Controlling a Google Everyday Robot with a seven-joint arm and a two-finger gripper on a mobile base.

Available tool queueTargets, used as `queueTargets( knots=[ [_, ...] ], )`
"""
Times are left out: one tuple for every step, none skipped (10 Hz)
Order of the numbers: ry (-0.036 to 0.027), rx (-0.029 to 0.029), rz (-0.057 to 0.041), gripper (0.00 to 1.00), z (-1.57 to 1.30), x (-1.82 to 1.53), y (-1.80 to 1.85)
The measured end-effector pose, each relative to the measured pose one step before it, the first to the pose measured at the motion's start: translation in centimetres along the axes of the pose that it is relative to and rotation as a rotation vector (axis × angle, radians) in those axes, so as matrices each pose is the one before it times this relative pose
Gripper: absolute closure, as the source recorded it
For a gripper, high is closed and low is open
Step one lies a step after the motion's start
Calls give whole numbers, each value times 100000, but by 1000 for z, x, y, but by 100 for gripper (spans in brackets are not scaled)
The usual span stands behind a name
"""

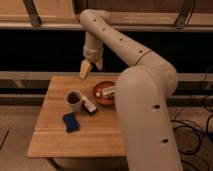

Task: Move the arm in a circular motion

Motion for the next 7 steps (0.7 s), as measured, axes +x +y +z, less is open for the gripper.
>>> queueTargets(
  knots=[
    [-1279,-3827,4484,20,-703,-2016,1540],
    [-406,-1489,1595,20,-201,-750,522],
    [255,12,-243,20,50,193,-95],
    [282,55,-400,20,15,256,-182],
    [-511,-538,231,20,7,-182,167],
    [-2074,-2579,2284,20,63,-922,1089],
    [-1427,-2864,3259,20,-112,-927,1438]
  ],
)
